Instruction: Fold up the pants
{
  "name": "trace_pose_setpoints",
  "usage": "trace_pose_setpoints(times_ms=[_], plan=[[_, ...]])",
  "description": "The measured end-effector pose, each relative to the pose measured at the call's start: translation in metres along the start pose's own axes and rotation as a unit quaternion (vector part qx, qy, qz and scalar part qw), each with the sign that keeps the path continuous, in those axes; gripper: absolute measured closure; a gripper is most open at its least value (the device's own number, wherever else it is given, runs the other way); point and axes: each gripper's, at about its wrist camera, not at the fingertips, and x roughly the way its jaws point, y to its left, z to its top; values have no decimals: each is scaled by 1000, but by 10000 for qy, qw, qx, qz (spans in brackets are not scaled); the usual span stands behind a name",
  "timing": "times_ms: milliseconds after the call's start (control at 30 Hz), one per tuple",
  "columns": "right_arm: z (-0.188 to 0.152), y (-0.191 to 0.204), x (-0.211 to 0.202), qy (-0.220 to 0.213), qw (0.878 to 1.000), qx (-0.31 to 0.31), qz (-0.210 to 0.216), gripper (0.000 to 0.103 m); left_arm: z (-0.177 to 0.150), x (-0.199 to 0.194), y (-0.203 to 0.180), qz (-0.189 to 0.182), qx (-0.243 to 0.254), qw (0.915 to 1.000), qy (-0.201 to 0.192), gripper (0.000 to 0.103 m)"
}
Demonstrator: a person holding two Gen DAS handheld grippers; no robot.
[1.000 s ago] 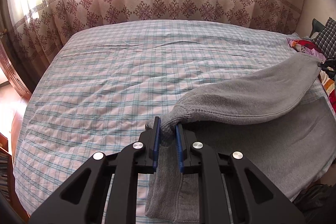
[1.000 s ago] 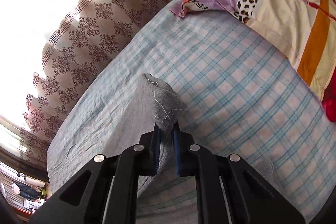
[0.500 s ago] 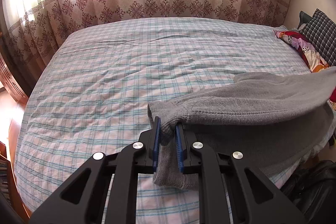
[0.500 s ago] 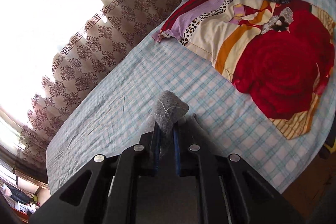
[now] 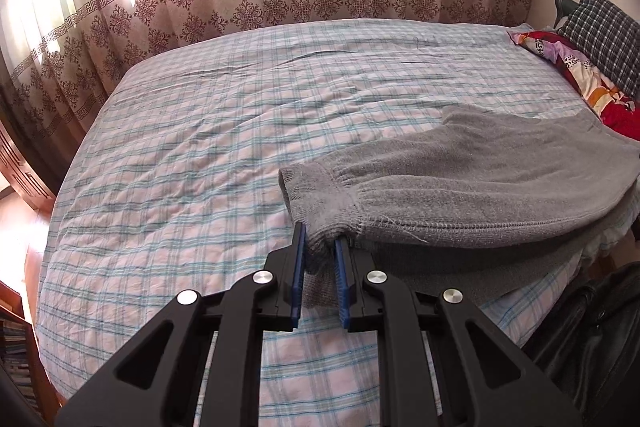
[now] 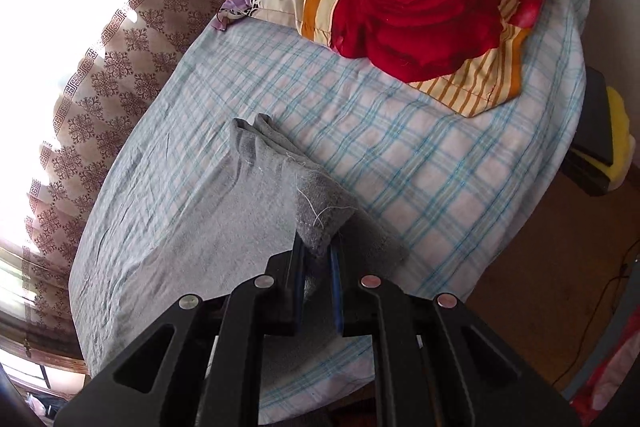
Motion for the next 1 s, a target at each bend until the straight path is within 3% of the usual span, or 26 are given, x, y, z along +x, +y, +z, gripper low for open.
trace_pose_setpoints(times_ms=[100,200,300,433,600,733,867,1000], plan=[[-2,-1,-5,-13,9995,-235,-190,93,-11,-2,-3,-60,94,9999,94,89],[-10,-14,17,232,9991,-157,-319,93,-24,12,-7,-116,107,9993,351,89],[-22,-14,35,319,9962,-467,-666,92,-31,23,-8,-100,66,9985,531,85],[-25,-17,36,243,9932,-634,-946,75,-33,27,-1,3,-53,9976,686,71],[-15,-17,15,-245,9898,-670,-1231,65,-26,13,11,213,-13,9979,610,63],[-10,0,-4,-859,9752,-1034,-1756,65,-13,-6,22,465,-66,9984,329,63],[-8,26,-5,-948,9777,-1318,-1331,65,9,-14,19,250,-215,9994,43,63],[-16,63,19,-715,9794,-1719,-786,65,31,7,-21,-150,40,9999,-54,63]])
